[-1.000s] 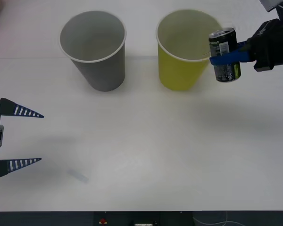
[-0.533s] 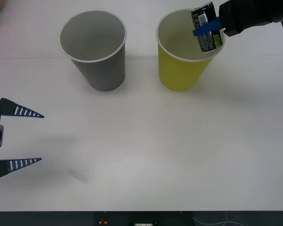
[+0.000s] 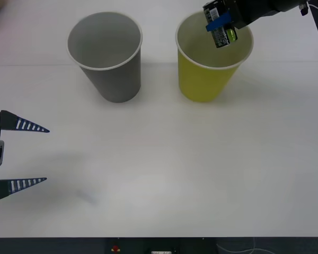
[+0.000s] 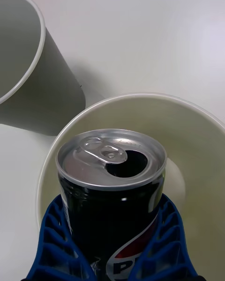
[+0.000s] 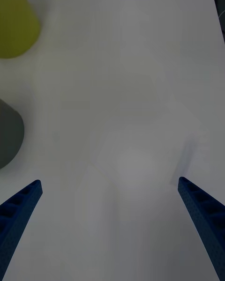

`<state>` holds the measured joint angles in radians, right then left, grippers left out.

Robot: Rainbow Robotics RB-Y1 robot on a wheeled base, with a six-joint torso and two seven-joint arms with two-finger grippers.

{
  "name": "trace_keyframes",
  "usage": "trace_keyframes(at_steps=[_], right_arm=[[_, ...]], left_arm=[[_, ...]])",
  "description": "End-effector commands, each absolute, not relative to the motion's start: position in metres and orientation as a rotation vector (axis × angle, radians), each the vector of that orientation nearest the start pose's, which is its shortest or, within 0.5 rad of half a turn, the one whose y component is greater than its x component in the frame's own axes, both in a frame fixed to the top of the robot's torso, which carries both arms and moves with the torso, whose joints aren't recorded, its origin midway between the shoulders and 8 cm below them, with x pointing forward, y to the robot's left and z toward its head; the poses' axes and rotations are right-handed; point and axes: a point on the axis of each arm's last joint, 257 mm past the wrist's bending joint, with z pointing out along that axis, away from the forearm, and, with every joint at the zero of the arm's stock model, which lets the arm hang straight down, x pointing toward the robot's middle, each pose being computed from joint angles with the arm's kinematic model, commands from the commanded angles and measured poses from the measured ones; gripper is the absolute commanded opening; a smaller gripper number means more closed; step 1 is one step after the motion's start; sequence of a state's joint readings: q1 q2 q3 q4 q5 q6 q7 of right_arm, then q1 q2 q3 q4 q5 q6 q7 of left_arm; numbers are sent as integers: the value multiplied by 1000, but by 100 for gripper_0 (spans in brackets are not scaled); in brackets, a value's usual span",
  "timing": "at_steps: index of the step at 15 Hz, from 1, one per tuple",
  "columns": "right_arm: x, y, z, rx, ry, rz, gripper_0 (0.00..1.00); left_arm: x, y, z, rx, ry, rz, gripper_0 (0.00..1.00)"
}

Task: Put the can into the green bin and the plastic bottle into the gray bin

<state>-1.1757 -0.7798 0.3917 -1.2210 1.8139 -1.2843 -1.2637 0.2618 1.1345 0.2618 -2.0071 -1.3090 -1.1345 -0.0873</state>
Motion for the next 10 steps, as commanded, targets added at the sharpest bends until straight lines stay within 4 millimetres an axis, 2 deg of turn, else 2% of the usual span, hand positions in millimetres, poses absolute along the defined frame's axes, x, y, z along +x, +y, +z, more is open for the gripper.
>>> trace_keyframes(at_steps=[1, 2, 3, 4, 5, 10], right_arm=[[603, -130, 3, -927, 2107, 362, 5], [603, -130, 3, -941, 2099, 353, 16], [603, -132, 3, -953, 2096, 344, 45], [601, -135, 1, -986, 2089, 326, 83], [600, -136, 0, -993, 2094, 325, 100], [594, -137, 4, -1022, 2079, 350, 100]], left_arm=[[341, 286, -167, 1762, 1444, -118, 100], [341, 286, -167, 1762, 1444, -118, 100], [341, 286, -167, 1762, 1444, -118, 100], [341, 286, -167, 1762, 1444, -118, 100], [341, 286, -167, 1762, 1444, -118, 100], [341, 286, -167, 1762, 1444, -118, 100]])
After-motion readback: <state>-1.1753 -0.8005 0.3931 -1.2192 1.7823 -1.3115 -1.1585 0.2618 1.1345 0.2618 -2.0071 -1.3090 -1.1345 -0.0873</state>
